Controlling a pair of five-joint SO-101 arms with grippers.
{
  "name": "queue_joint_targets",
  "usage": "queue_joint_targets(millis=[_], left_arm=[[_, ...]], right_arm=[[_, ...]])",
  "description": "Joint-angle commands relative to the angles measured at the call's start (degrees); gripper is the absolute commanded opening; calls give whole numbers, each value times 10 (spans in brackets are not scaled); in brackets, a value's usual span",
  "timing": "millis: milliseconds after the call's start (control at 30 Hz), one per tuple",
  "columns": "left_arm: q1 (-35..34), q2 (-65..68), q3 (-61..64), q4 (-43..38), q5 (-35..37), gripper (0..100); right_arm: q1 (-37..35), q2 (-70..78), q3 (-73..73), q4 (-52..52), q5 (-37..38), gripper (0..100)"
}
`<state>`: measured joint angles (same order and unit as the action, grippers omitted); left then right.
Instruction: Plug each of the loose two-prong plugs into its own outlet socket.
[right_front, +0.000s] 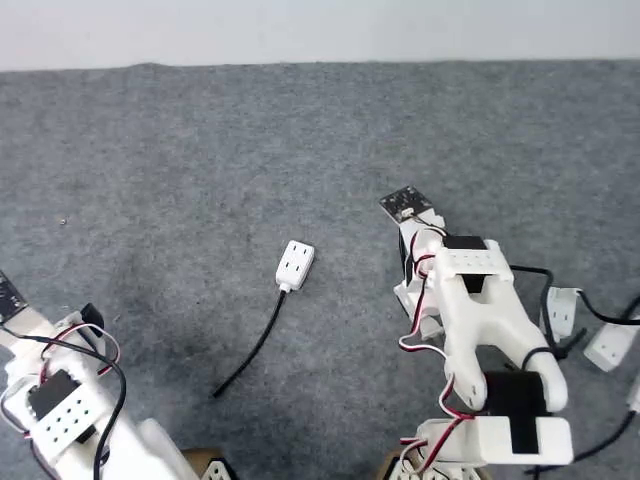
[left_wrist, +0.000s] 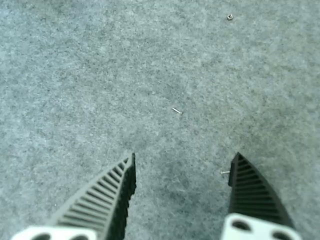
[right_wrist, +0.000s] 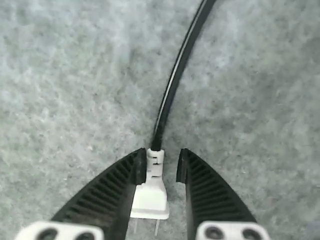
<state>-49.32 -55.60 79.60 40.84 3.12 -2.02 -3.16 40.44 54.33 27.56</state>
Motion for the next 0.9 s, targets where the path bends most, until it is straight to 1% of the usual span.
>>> queue_joint_targets(millis=[0, 67, 233, 300, 400, 533, 633, 800, 867], left_arm=[[3, 0, -7, -13, -2, 283], [3, 0, -7, -13, -2, 283], [3, 0, -7, -13, -2, 283], [3, 0, -7, -13, -2, 283], [3, 0, -7, -13, -2, 283], [3, 0, -7, -13, -2, 283], [3, 0, -7, -13, -2, 283], [4, 0, -7, -13, -4, 283], [18, 1, -4, -10, -28, 283]], right_arm=[[-1, -2, -29, 8, 23, 117], [-9, -2, -29, 20, 37, 117], [-25, 0, -14, 48, 112, 117], [-22, 0, -14, 49, 122, 117], [-23, 0, -14, 48, 122, 114], [-25, 0, -14, 48, 126, 43], [-24, 0, -13, 52, 156, 9], [-21, -5, -13, 52, 135, 9], [-22, -11, -18, 53, 119, 9]])
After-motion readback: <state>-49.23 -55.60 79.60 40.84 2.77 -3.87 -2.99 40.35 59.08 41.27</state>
